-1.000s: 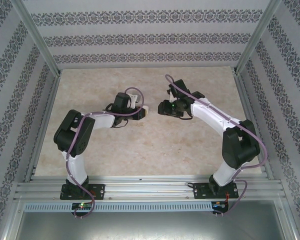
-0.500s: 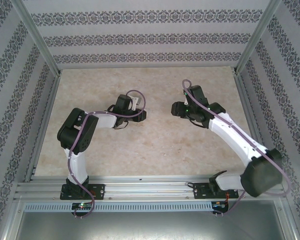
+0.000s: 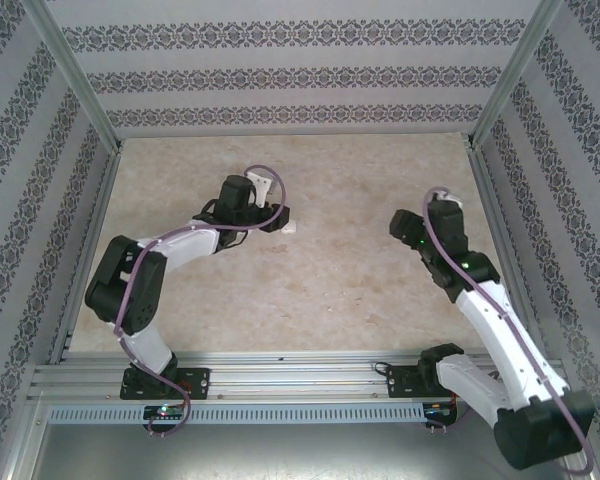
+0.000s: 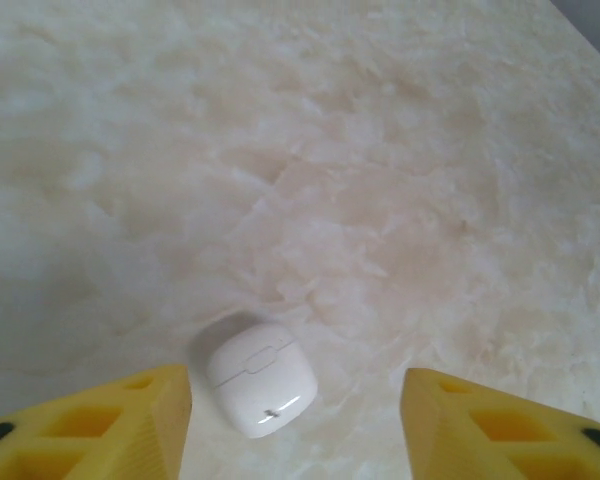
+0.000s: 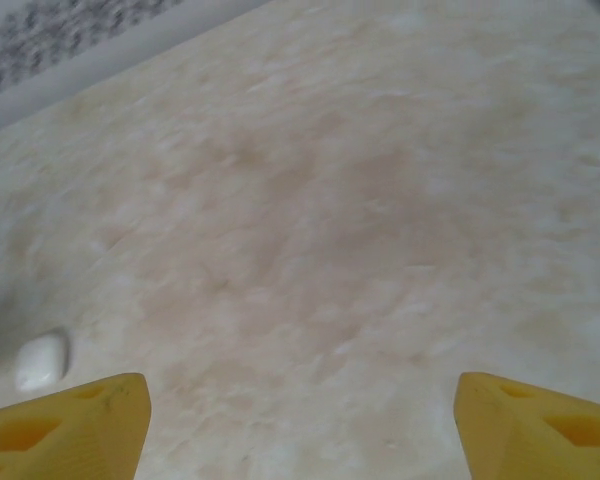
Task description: Insert the wireless bluetooth earbuds into the charging case
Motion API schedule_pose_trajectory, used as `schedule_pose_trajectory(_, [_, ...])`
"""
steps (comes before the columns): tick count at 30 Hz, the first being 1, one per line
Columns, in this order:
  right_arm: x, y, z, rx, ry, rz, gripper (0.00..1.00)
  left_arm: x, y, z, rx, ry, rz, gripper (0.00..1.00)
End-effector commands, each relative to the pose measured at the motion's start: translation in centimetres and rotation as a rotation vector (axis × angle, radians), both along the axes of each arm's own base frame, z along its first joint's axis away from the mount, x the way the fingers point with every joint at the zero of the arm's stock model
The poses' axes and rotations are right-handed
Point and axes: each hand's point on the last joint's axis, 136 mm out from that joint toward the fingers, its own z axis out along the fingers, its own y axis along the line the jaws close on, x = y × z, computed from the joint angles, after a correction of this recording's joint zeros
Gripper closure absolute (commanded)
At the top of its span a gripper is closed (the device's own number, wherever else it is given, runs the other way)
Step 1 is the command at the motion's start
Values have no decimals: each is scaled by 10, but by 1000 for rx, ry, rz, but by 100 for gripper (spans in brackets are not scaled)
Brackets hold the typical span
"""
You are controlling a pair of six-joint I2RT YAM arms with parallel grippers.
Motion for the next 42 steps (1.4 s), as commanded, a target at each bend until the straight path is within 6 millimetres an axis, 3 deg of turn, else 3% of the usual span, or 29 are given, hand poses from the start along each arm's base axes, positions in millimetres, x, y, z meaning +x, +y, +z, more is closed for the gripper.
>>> schedule_pose_trajectory(1, [-6,-34,12,26,-98,-155,18,2,43,21,135,-47,78,37])
schedule_pose_trajectory(4, [-12,-52,13,2,-145,-184,15,-1,76,41,166,-76,138,33])
schedule_pose_trajectory(7, [-12,-60,10,-39,-170,-188,6,-6,107,57,189,-110,210,28])
schedule_pose_trajectory(8, [-10,-60,7,-54,-174,-179,2,-8,117,60,195,-122,235,26])
schedule_pose_trajectory(14, [7,-53,-2,-158,-201,-69,2,-27,168,75,219,-194,372,21])
schedule_pose_trajectory(16, [12,-53,-7,-196,-189,-47,2,-35,181,76,248,-221,411,1])
schedule_pose_trajectory(18, [17,-48,-18,-226,-180,7,2,-42,192,73,264,-244,452,0])
schedule_pose_trajectory(21, [26,-38,-31,-270,-198,97,2,-51,202,66,267,-264,487,0])
schedule_pose_trajectory(28, [46,-45,-59,-325,-202,89,2,-65,212,30,316,-256,505,0])
schedule_pose_trajectory(42, [78,-43,-69,-368,-336,105,2,-65,225,-15,299,-335,513,0])
